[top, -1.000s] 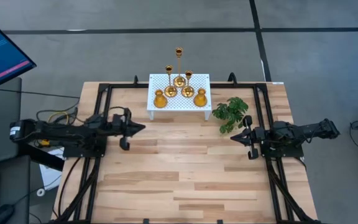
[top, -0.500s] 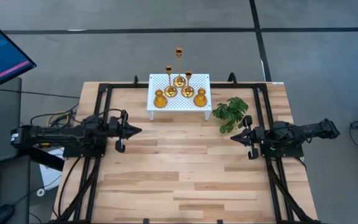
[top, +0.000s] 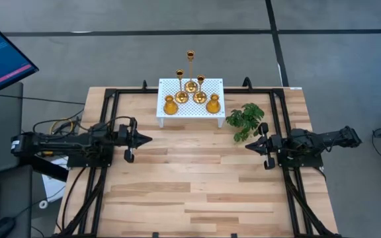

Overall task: Pick & Place candle stick holders
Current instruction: Return to home position

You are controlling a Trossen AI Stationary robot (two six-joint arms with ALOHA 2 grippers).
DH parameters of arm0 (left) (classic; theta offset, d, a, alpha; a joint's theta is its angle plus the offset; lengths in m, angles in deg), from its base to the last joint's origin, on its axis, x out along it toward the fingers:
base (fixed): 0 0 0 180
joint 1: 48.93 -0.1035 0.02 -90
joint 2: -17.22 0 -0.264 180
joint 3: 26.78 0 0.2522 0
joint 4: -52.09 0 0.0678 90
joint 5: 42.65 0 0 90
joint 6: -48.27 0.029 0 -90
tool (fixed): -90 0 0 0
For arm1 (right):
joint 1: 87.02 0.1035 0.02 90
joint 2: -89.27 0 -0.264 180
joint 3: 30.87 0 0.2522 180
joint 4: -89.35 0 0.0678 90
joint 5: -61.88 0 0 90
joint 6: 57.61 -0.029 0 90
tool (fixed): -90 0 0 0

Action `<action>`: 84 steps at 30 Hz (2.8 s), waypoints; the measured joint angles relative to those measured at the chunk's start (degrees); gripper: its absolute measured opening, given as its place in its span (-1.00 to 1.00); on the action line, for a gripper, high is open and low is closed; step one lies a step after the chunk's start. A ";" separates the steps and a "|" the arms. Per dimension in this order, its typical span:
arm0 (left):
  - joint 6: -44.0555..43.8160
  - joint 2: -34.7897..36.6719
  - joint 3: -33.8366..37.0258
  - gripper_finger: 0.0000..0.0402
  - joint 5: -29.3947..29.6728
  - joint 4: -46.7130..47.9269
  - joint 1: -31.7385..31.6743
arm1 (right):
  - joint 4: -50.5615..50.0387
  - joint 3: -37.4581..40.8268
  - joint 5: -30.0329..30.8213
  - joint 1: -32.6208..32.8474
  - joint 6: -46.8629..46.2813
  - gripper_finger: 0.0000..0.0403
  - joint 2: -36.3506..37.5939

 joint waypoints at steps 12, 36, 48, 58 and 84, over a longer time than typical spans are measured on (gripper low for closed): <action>0.00 -2.37 0.00 -0.98 0.00 -0.45 0.00 | 0.00 0.02 0.00 -0.01 0.00 -1.00 0.00; -0.02 17.13 -0.04 -0.98 -0.09 -4.49 0.00 | 0.23 0.07 -0.02 -0.01 0.01 -1.00 0.02; -6.28 17.10 -0.02 -0.98 -0.08 -2.82 0.07 | 0.35 0.09 0.00 0.00 0.00 -1.00 0.02; -4.43 17.07 0.11 -0.98 -1.05 15.99 0.04 | 0.37 0.09 0.00 0.00 0.02 -1.00 0.02; 0.02 17.07 0.07 -0.98 -0.87 26.23 0.04 | 0.39 0.09 0.00 -0.01 0.01 -1.00 0.02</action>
